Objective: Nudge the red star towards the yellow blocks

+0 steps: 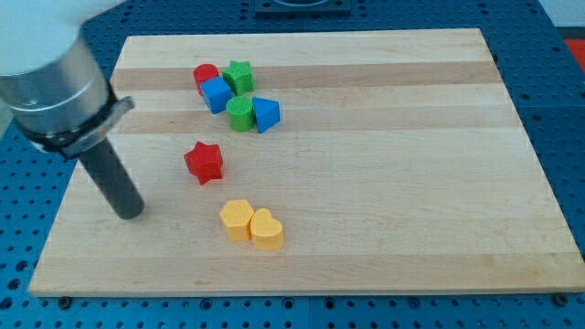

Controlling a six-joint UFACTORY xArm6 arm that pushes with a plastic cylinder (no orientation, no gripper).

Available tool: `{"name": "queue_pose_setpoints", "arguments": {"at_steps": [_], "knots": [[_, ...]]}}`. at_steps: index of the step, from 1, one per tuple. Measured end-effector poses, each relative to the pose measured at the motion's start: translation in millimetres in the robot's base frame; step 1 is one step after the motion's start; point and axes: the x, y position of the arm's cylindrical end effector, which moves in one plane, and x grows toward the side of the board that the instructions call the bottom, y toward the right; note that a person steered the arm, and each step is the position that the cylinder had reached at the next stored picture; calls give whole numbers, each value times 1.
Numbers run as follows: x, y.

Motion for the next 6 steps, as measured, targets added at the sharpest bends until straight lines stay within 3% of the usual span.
{"name": "queue_pose_setpoints", "arguments": {"at_steps": [2,3,5,6], "knots": [[-90,59],[-99,86],[-56,-11],[-42,0]]}}
